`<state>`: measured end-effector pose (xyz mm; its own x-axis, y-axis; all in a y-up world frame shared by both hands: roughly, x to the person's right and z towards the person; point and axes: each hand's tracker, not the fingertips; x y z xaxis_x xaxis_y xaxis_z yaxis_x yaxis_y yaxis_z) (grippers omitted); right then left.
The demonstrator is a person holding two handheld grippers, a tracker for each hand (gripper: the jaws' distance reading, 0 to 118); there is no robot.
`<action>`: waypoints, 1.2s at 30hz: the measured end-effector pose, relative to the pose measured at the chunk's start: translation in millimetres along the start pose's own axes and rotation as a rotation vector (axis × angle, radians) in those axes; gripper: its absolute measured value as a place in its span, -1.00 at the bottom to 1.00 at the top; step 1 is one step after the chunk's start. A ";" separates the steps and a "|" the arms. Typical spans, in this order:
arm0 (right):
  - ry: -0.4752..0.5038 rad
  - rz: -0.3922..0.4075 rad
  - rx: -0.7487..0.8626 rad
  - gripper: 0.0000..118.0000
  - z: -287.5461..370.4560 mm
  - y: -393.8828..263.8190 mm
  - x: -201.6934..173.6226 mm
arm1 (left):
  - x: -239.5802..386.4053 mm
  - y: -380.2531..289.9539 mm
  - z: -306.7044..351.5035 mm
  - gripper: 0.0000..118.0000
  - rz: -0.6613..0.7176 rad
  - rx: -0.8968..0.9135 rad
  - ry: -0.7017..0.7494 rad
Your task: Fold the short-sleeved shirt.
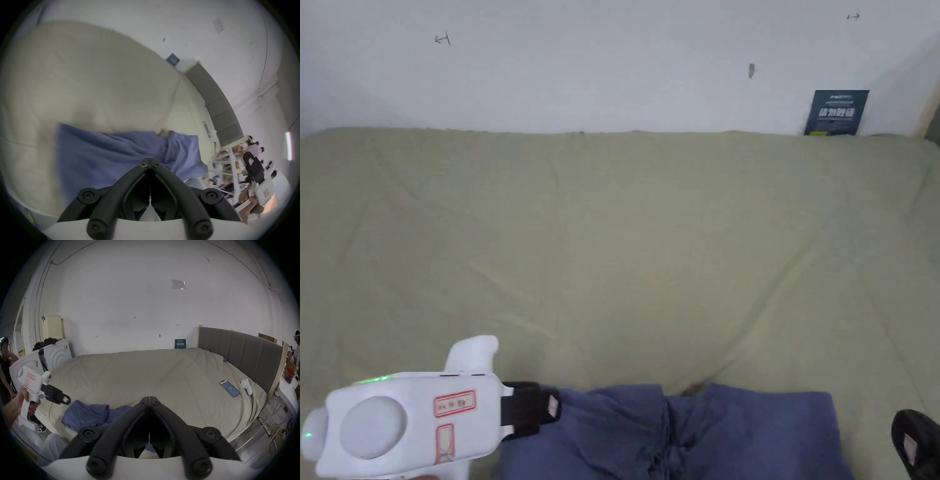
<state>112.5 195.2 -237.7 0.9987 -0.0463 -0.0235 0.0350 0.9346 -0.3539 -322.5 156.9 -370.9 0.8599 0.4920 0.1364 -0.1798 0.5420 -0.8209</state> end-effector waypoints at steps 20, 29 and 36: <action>-0.003 0.060 0.001 -1.00 -2.0 4.9 -17.2 | -106.4 -7.5 -40.6 1.00 0.283 -0.172 -0.226; -0.023 0.048 -0.022 -1.00 -3.5 6.8 -16.0 | -104.5 -0.3 -90.3 0.97 0.337 -0.239 -0.437; -0.022 0.044 -0.030 -1.00 -1.1 5.7 -17.9 | -94.1 -3.8 -113.5 -0.08 0.343 -0.300 -0.491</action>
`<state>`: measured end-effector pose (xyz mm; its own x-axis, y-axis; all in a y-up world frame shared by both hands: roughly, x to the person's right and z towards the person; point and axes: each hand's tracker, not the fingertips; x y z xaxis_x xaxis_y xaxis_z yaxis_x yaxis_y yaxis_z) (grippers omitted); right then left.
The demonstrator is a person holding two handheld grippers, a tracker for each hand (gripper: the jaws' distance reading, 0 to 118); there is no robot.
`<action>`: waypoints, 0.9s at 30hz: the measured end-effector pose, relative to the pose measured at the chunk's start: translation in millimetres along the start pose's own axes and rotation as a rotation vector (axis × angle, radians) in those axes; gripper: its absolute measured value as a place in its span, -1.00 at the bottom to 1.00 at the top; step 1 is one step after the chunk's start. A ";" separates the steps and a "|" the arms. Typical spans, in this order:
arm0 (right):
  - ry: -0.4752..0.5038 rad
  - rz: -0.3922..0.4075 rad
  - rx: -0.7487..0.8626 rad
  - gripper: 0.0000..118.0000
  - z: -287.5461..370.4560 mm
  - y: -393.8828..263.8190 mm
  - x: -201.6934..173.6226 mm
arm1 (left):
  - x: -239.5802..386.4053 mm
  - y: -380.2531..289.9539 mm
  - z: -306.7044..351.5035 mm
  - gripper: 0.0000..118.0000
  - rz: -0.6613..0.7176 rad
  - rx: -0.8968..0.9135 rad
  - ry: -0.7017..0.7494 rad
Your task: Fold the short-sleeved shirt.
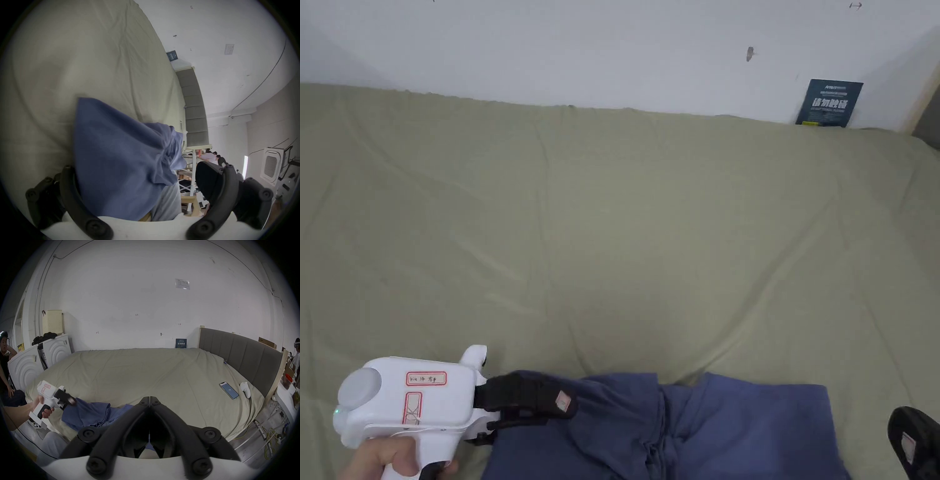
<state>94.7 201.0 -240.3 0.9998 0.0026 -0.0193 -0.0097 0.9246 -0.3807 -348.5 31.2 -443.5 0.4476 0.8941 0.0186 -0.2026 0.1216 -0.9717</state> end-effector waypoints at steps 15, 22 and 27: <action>0.061 0.009 0.103 -1.00 3.8 19.7 0.9 | 25.9 -31.8 133.2 -0.88 -0.055 0.251 0.327; 0.091 -0.012 0.104 -1.00 6.9 15.4 1.0 | 87.0 -40.6 142.2 -0.88 -0.045 0.266 0.502; 0.087 -0.019 0.105 -1.00 15.5 11.7 8.9 | 153.3 -41.8 101.1 -0.88 -0.159 0.225 0.670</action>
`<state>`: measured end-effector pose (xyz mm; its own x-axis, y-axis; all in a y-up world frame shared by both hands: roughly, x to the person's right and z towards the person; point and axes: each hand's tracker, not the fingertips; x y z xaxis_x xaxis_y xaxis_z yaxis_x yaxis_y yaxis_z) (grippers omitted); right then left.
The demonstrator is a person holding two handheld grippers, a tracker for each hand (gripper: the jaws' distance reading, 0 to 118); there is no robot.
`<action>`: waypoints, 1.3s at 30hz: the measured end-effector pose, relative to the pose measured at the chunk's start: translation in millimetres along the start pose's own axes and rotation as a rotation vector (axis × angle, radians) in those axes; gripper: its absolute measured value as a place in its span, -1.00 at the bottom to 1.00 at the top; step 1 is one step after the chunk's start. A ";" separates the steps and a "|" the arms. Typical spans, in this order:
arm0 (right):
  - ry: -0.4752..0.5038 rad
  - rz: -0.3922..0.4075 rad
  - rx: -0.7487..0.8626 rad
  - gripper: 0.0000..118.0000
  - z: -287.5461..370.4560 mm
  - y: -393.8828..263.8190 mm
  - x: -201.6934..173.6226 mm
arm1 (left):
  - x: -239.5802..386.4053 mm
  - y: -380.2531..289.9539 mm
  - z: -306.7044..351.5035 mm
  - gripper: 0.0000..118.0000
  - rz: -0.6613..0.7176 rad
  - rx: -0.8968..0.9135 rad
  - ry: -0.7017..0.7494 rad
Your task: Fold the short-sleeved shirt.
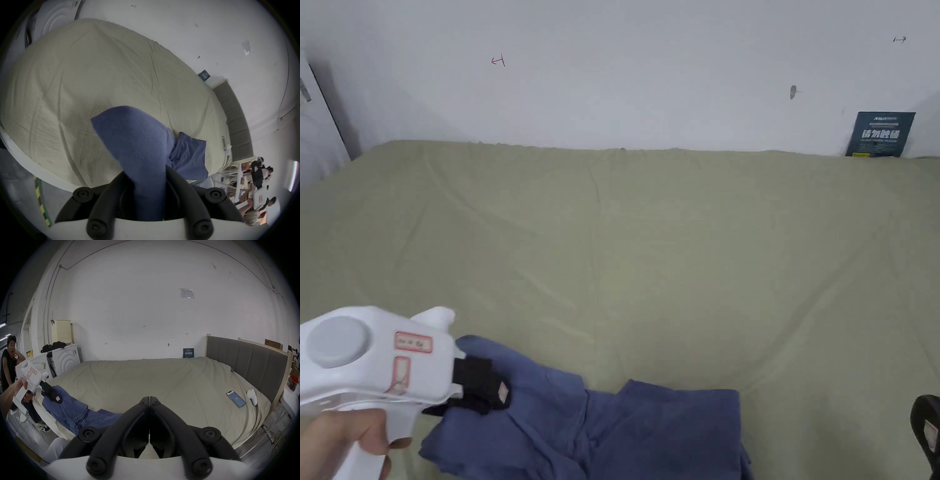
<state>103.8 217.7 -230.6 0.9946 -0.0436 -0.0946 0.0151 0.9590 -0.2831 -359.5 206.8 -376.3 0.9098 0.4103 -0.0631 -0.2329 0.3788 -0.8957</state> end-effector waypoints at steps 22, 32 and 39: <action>-0.075 -0.091 -0.024 -1.00 10.7 -7.2 42.1 | 256.0 -42.8 -185.7 0.93 -0.307 -0.067 0.070; -0.081 -0.104 -0.037 -1.00 6.8 -13.6 44.6 | 177.5 -14.3 -80.0 -1.00 -0.216 0.040 -0.302; -0.053 -0.112 -0.076 -1.00 0.5 -19.0 36.4 | 140.9 -15.6 -147.7 -1.00 -0.055 -0.062 -0.555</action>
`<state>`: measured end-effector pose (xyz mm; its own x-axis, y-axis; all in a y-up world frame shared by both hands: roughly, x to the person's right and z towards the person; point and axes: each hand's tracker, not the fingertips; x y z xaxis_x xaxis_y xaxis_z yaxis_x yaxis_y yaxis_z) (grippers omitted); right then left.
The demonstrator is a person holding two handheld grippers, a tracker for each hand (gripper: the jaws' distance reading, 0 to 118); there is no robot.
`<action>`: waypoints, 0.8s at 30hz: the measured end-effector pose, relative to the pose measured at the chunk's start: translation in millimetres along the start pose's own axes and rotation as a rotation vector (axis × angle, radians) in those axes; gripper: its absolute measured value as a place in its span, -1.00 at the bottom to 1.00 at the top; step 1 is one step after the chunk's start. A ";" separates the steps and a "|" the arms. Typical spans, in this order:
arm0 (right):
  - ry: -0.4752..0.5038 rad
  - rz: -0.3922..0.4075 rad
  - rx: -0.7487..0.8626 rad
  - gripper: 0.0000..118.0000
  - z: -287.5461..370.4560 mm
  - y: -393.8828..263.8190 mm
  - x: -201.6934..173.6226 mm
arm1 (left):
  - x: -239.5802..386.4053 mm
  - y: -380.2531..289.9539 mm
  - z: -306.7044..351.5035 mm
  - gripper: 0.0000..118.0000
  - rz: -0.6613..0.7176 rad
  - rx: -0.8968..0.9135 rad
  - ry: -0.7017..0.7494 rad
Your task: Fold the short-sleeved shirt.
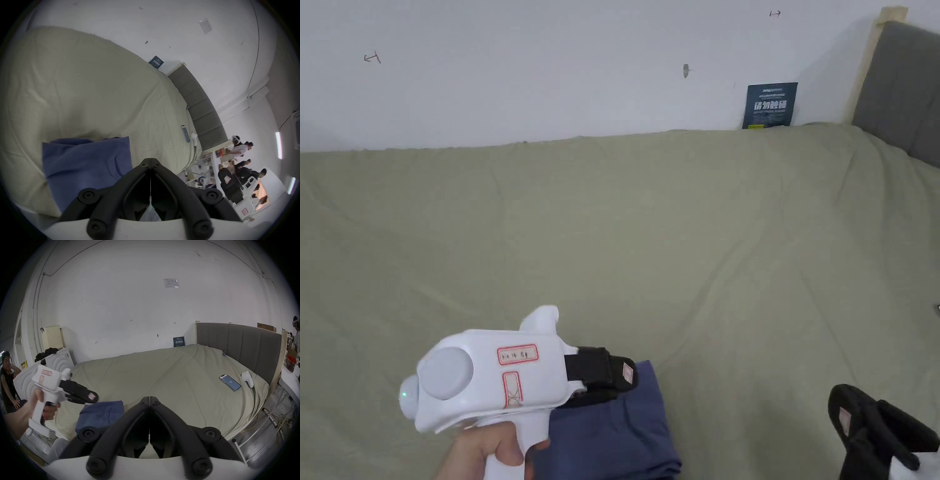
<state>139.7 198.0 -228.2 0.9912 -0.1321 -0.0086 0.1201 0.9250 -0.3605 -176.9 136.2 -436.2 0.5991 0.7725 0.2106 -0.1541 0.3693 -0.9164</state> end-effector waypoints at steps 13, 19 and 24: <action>0.001 0.008 -0.078 -1.00 -10.2 -12.4 4.1 | -64.8 -38.7 -85.6 -1.00 0.072 -0.119 0.051; 0.116 0.016 -0.121 -1.00 -31.4 -8.2 -19.5 | -49.0 -24.1 -13.7 -1.00 0.007 -0.090 0.066; 0.405 -0.085 -0.350 -1.00 -111.3 -17.0 -59.7 | -53.2 -25.4 86.5 -1.00 -0.038 0.049 0.159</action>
<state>72.3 150.5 -325.4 0.8698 -0.3922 -0.2995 0.1049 0.7399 -0.6644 -272.9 130.4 -394.7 0.7215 0.6673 0.1846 -0.1645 0.4242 -0.8905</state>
